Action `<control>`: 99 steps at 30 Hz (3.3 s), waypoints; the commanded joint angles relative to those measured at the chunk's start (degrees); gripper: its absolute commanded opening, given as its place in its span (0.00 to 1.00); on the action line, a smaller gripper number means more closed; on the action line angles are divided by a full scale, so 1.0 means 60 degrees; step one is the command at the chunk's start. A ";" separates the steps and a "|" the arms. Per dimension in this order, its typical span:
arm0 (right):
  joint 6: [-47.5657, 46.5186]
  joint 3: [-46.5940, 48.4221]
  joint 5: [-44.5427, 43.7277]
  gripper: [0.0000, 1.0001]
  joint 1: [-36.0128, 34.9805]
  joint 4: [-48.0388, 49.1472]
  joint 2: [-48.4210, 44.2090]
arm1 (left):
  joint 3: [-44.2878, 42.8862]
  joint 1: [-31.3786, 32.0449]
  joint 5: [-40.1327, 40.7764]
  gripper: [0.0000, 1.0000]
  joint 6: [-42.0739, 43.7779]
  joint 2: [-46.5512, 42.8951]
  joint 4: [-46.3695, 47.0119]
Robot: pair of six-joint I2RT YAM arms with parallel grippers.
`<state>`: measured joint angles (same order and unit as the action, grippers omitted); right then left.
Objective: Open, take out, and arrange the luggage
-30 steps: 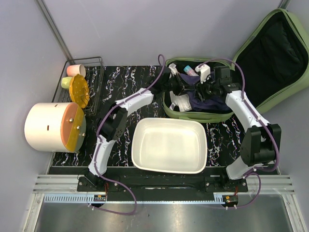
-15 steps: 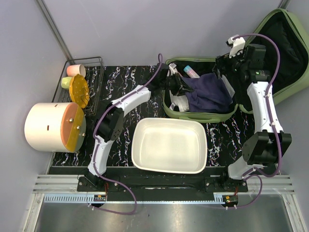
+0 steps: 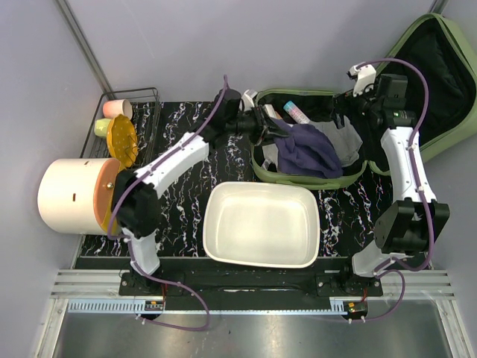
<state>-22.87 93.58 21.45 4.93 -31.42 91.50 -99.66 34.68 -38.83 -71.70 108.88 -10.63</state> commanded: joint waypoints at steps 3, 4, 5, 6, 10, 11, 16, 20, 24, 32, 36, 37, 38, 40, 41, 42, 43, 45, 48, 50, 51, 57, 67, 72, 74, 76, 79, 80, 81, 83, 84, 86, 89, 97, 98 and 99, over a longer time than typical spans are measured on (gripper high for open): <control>-0.0187 -0.0843 -0.0046 0.99 0.0028 0.0036 -0.0909 | 0.2454 0.0197 -0.0736 0.00 -0.0984 -0.2134 0.0117; -0.0172 -0.0947 -0.0031 0.99 0.0028 0.0036 -0.1069 | 0.2706 0.0255 -0.0736 0.00 -0.0999 -0.2470 0.0102; -0.0158 -0.1122 -0.0002 0.99 0.0028 0.0036 -0.1143 | 0.2955 0.0357 -0.0721 0.00 -0.1028 -0.2647 0.0088; -0.0143 -0.1211 0.0013 0.98 0.0014 0.0022 -0.1231 | 0.3378 0.0402 -0.0706 0.00 -0.1028 -0.2794 0.0015; -0.0172 -0.1665 -0.0001 0.98 0.0028 0.0036 -0.1772 | 0.4317 0.0563 -0.0764 0.00 -0.0911 -0.3540 -0.0337; -0.0216 -0.1884 0.0013 0.98 0.0028 0.0036 -0.1890 | 0.4537 0.0607 -0.0794 0.00 -0.0911 -0.3658 -0.0352; -0.0333 -0.2529 0.0087 0.98 0.0028 0.0022 -0.2622 | 0.5724 0.0651 -0.2151 0.00 -0.0429 -0.3894 0.0190; -0.0362 -0.3027 0.0174 0.98 0.0014 -0.0037 -0.3106 | 0.6968 0.0651 -0.3136 0.00 0.0069 -0.4055 0.0059; -0.0509 -0.3219 0.0306 0.97 0.0014 -0.0241 -0.3414 | 0.7966 0.0388 -0.3782 0.00 0.1746 -0.4157 -0.0875; -0.0802 -0.3599 0.0921 0.96 0.0014 -0.1033 -0.3986 | 0.7614 -0.0710 -0.2991 0.00 0.5150 -0.4655 -0.4744; -0.0904 -0.3702 0.1375 0.96 -0.0001 -0.1397 -0.4103 | 0.7909 -0.0930 -0.2934 0.00 0.6396 -0.4627 -0.5931; -0.0948 -0.3702 0.1506 0.95 -0.0001 -0.1501 -0.4103 | 0.7821 -0.1047 -0.2599 0.00 0.6703 -0.4568 -0.6368; -0.0949 -0.3702 0.1754 0.95 -0.0016 -0.1603 -0.4089 | 0.7516 -0.1120 -0.2407 0.00 0.7315 -0.4466 -0.6604; -0.1021 -0.3760 0.2063 0.93 -0.0089 -0.1999 -0.4103 | 0.7148 -0.1281 -0.1881 0.00 0.7861 -0.4100 -0.7101; -0.1022 -0.3877 0.2238 0.93 -0.0133 -0.2087 -0.4118 | 0.6799 -0.1297 -0.1719 0.01 0.8356 -0.3954 -0.7279; -0.1080 -0.3936 0.2385 0.93 -0.0176 -0.2349 -0.4132 | 0.6607 -0.1311 -0.1485 0.10 0.8521 -0.3677 -0.7411; -0.1182 -0.3995 0.2488 0.93 -0.0365 -0.2467 -0.4118 | 0.6416 -0.1355 -0.1091 0.46 0.8610 -0.3587 -0.7456; -0.1052 -0.4272 0.2562 0.92 -0.0630 -0.2542 -0.4147 | 0.5816 -0.1356 -0.0840 0.65 0.8946 -0.3252 -0.7340; -0.0788 -0.4683 0.2563 0.91 -0.1551 -0.2484 -0.4205 | 0.5141 -0.1356 -0.0503 0.89 0.9269 -0.3044 -0.7237; -0.0641 -0.4976 0.2664 0.91 -0.2094 -0.2425 -0.4206 | 0.4907 -0.1574 -0.0341 0.99 0.9299 -0.3233 -0.7106; -0.0583 -0.5064 0.2737 0.90 -0.2183 -0.2338 -0.4162 | 0.4891 -0.1720 -0.0297 0.99 0.9284 -0.3612 -0.6844; -0.0509 -0.5708 0.3308 0.85 -0.3251 -0.1957 -0.3694 | 0.4525 -0.3360 -0.0732 0.99 1.0512 -0.5121 -0.6052; -0.0873 -0.6688 0.2813 0.73 -0.5435 -0.1384 -0.2785 | 0.4598 -0.4271 -0.3257 0.90 1.2534 -0.5505 -0.5039; -0.2264 -0.7568 0.0793 0.72 -0.5480 -0.1502 -0.2507 | 0.4993 -0.4285 -0.2275 0.89 1.3400 -0.5505 -0.4310; -0.2384 -0.7686 0.0149 0.71 -0.5465 -0.1516 -0.2463 | 0.5198 -0.4285 -0.2026 0.92 1.3342 -0.5505 -0.3855; -0.2341 -0.7338 0.0043 0.71 -0.5465 -0.1662 -0.2492 | 0.5286 -0.4271 -0.1674 0.94 1.3298 -0.5491 -0.3035; -0.1771 -0.6097 0.0335 0.75 -0.5451 -0.2072 -0.2755 | 0.4923 -0.4271 -0.1337 0.99 1.3268 -0.5257 -0.2243; -0.1508 -0.5713 0.0466 0.77 -0.5363 -0.2117 -0.2814 | 0.4746 -0.4271 -0.1235 0.99 1.3254 -0.5053 -0.2111; -0.0795 -0.5303 0.0598 0.79 -0.5174 -0.2044 -0.2872 | 0.4570 -0.4271 -0.0929 0.99 1.3196 -0.4935 -0.1849; -0.0190 -0.4014 0.1327 0.83 -0.4619 -0.2073 -0.2698 | 0.3985 -0.4285 -0.0634 0.99 1.2992 -0.4526 -0.1642; 0.0074 -0.3633 0.1361 0.84 -0.4180 -0.2131 -0.2378 | 0.3750 -0.4285 -0.0561 0.99 1.2990 -0.4393 -0.1626; -0.0039 -0.2724 0.0722 0.87 -0.3753 -0.2205 -0.1967 | 0.3120 -0.4271 -0.0501 0.99 1.2874 -0.4057 -0.1554; -0.0508 -0.1698 -0.0146 0.87 -0.2626 -0.2045 -0.0710 | 0.2680 -0.4285 -0.0165 0.99 1.2449 -0.3763 -0.0823; -0.1488 0.1481 -0.1320 0.79 -0.0474 -0.2715 0.2076 | 0.1903 -0.4271 0.0085 0.99 1.1733 -0.2986 -0.0674; -0.1737 0.1657 -0.1204 0.79 -0.0383 -0.3196 0.2455 | 0.1888 -0.4285 0.0070 0.99 1.1716 -0.2899 -0.0674; -0.2189 0.1775 -0.1115 0.80 -0.0280 -0.3375 0.2619 | 0.1859 -0.4271 0.0041 0.99 1.1701 -0.2840 -0.0703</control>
<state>-29.04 98.54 16.25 0.93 -44.56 104.14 -86.02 9.10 -39.57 0.69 90.21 -17.72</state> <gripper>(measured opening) 0.796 0.988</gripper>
